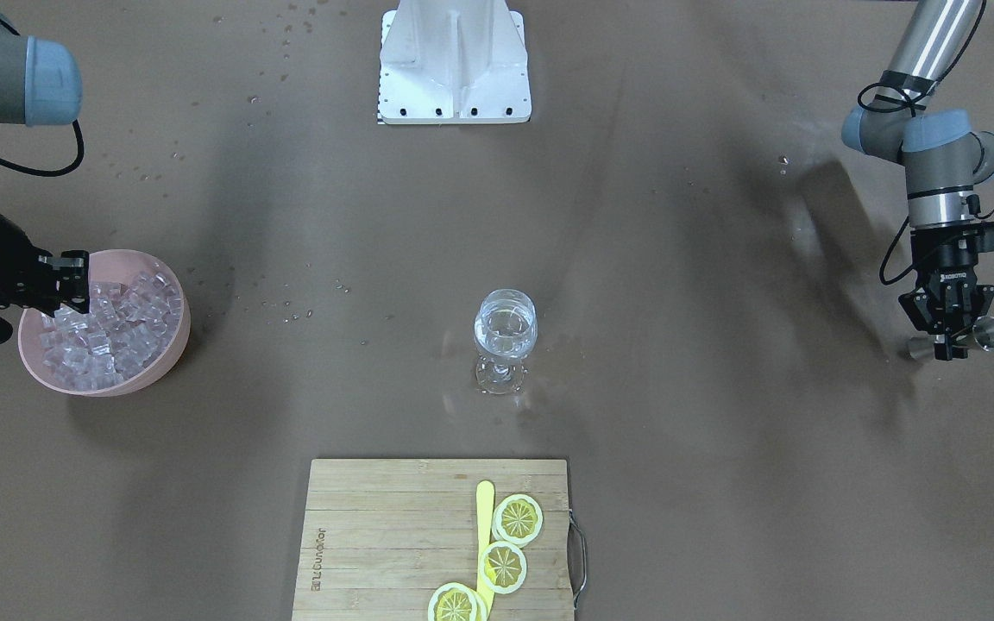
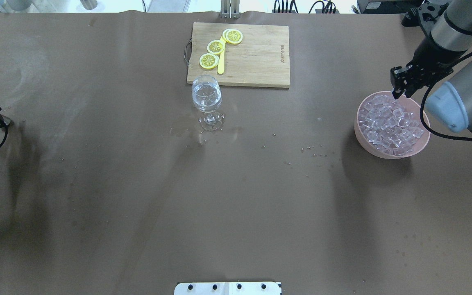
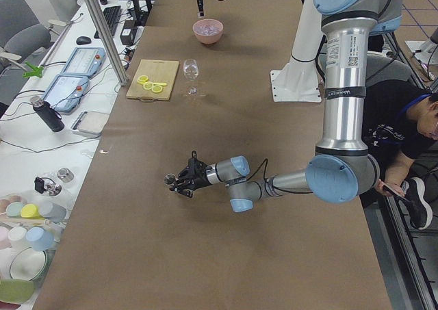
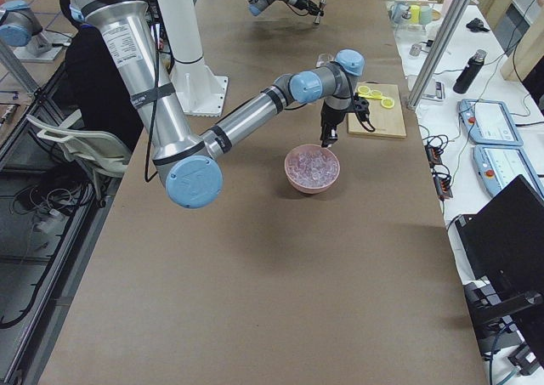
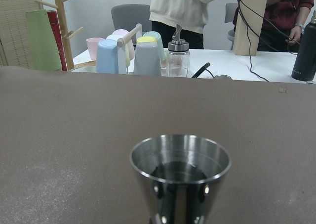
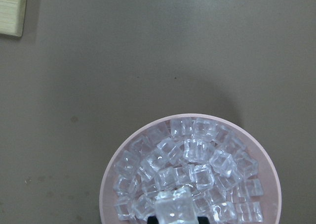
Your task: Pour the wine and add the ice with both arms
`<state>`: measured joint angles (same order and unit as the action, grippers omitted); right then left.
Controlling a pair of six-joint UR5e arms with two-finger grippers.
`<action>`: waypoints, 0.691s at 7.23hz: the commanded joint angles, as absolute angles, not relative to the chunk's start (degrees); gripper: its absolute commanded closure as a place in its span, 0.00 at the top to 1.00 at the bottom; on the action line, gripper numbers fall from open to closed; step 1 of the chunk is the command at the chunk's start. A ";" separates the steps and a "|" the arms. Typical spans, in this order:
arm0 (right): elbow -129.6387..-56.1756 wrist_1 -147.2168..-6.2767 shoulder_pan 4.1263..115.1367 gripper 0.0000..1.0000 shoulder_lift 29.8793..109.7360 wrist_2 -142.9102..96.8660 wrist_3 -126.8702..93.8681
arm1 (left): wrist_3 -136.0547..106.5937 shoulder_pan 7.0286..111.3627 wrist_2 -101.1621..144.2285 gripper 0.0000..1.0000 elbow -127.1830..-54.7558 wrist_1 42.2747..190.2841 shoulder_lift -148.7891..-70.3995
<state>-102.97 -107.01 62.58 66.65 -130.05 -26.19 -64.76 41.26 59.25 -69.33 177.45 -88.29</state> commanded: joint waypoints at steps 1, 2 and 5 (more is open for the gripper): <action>-102.92 -109.59 62.93 0.00 64.61 -130.08 -26.19 | -64.42 41.66 59.15 0.20 -77.12 170.21 -88.33; -102.92 -109.60 62.93 0.00 64.60 -130.08 -26.19 | -62.77 41.75 59.15 0.19 -83.08 165.28 -88.33; -102.92 -109.60 62.93 0.00 64.51 -130.08 -26.45 | -56.89 41.75 59.15 0.18 -98.83 148.51 -89.38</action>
<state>-102.92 -109.58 62.96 64.55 -130.08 -26.36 -59.22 41.76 59.21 -92.56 156.07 -88.60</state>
